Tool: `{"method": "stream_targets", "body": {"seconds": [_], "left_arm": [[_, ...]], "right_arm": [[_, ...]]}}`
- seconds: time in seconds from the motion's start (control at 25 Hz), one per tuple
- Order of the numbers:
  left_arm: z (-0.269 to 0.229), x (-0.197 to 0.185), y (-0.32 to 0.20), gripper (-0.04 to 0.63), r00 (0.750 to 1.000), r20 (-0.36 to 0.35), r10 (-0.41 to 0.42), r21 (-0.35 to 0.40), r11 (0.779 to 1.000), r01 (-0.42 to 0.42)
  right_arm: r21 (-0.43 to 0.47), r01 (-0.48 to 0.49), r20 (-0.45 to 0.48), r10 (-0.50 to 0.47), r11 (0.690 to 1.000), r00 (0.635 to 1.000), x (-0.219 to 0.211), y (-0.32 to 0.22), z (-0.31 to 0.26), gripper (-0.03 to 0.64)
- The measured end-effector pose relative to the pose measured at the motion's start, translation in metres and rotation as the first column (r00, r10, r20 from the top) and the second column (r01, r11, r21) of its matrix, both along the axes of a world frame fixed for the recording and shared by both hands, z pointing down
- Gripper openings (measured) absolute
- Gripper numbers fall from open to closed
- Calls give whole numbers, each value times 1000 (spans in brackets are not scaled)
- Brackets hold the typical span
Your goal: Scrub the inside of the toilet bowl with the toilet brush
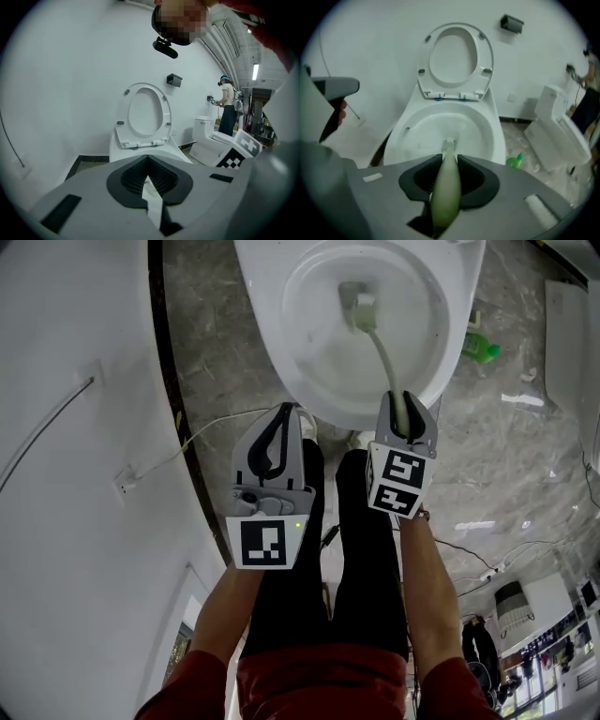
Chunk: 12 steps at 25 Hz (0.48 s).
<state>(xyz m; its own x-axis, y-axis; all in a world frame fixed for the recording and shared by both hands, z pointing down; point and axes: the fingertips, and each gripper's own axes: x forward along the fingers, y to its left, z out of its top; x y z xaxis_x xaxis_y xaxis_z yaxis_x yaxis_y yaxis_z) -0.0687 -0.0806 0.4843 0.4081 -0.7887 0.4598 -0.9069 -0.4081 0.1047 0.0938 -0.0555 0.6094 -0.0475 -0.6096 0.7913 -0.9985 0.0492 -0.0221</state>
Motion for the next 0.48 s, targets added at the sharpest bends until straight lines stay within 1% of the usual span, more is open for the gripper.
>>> {"method": "stream_targets", "body": {"seconds": [0.08,0.12,0.2,0.28,0.32,0.36,0.4,0.48], "left_arm": [[2,-5,1,6,1000,5,-12,-3,1000,12],[3,-7,2,6,1000,4,-21,-5,1000,21],[3,-9,2,6,999,-1,-33,-7,999,33],[3,-8,4,6,1000,1,-26,-6,1000,26],[3,-8,5,6,1000,3,-21,-6,1000,21],[4,-8,5,6,1000,3,-19,-6,1000,19],[4,-8,4,6,1000,2,-20,-7,1000,20],[4,-8,3,5,1000,-4,-28,-7,1000,28]], "right_arm": [[-39,-63,123,67,997,990,-21,-5,6,112],[-42,-89,171,95,995,981,-29,-10,0,114],[-22,-140,283,140,990,949,-42,-22,-21,114],[9,-167,386,151,986,910,-52,-30,-47,114],[23,-167,412,143,986,900,-55,-31,-57,114],[32,-160,420,132,987,898,-56,-31,-62,114],[35,-151,413,123,988,903,-56,-30,-61,114],[22,-133,369,115,991,922,-51,-27,-46,114]]}}
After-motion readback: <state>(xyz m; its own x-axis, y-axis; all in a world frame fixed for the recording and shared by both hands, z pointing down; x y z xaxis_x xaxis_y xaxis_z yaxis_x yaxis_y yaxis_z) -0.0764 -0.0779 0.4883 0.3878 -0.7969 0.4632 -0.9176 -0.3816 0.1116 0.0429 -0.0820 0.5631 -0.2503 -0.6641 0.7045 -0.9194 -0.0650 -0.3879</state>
